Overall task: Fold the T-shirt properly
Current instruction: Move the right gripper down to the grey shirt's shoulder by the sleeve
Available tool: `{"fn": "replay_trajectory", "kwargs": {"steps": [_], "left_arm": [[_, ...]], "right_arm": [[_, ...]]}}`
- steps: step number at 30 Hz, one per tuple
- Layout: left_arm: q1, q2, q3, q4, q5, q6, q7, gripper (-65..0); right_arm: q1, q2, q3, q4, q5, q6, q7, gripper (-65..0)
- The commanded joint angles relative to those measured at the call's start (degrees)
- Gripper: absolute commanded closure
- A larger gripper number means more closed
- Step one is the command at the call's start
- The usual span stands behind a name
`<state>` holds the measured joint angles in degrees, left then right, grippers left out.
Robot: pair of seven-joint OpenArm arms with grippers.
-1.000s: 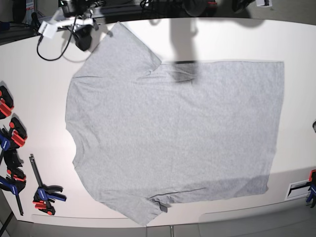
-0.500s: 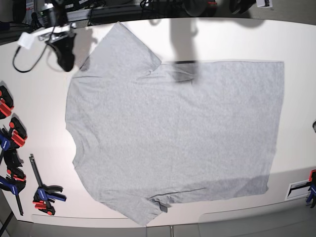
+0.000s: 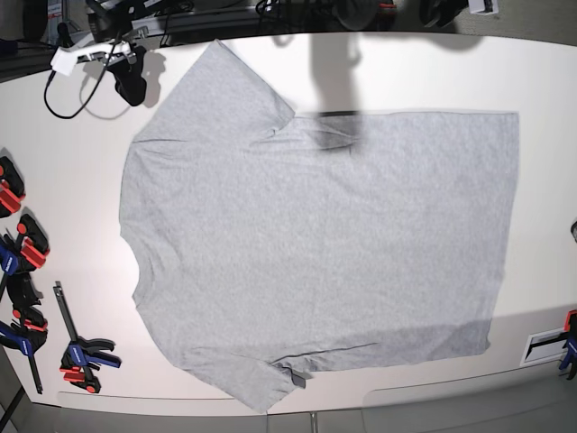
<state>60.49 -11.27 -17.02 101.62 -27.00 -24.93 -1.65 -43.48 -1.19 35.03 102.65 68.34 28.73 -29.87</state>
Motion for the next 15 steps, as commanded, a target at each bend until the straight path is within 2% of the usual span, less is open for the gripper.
{"fn": "replay_trajectory", "kwargs": {"steps": [1,7,12,15], "left_arm": [[1.09,-0.20,-0.28,0.74,-0.50,-0.46,-1.33,-16.6],[1.07,-0.20,-0.28,0.74,-0.50,-0.44,-1.36,-16.6],[1.07,-0.20,-0.28,0.74,-0.50,-0.44,-1.36,-16.6],[1.07,-0.20,-0.28,0.74,-0.50,-0.44,-1.36,-16.6]], "right_arm": [[-0.35,-0.13,0.37,0.83,0.83,1.42,0.92,-14.9],[-0.35,-0.24,0.35,0.83,0.76,1.25,0.09,-15.7],[-0.33,-0.22,0.15,0.83,-2.16,-3.96,0.33,-16.7],[-0.33,-0.24,-0.46,0.83,-2.82,-4.39,0.28,-16.7]]}}
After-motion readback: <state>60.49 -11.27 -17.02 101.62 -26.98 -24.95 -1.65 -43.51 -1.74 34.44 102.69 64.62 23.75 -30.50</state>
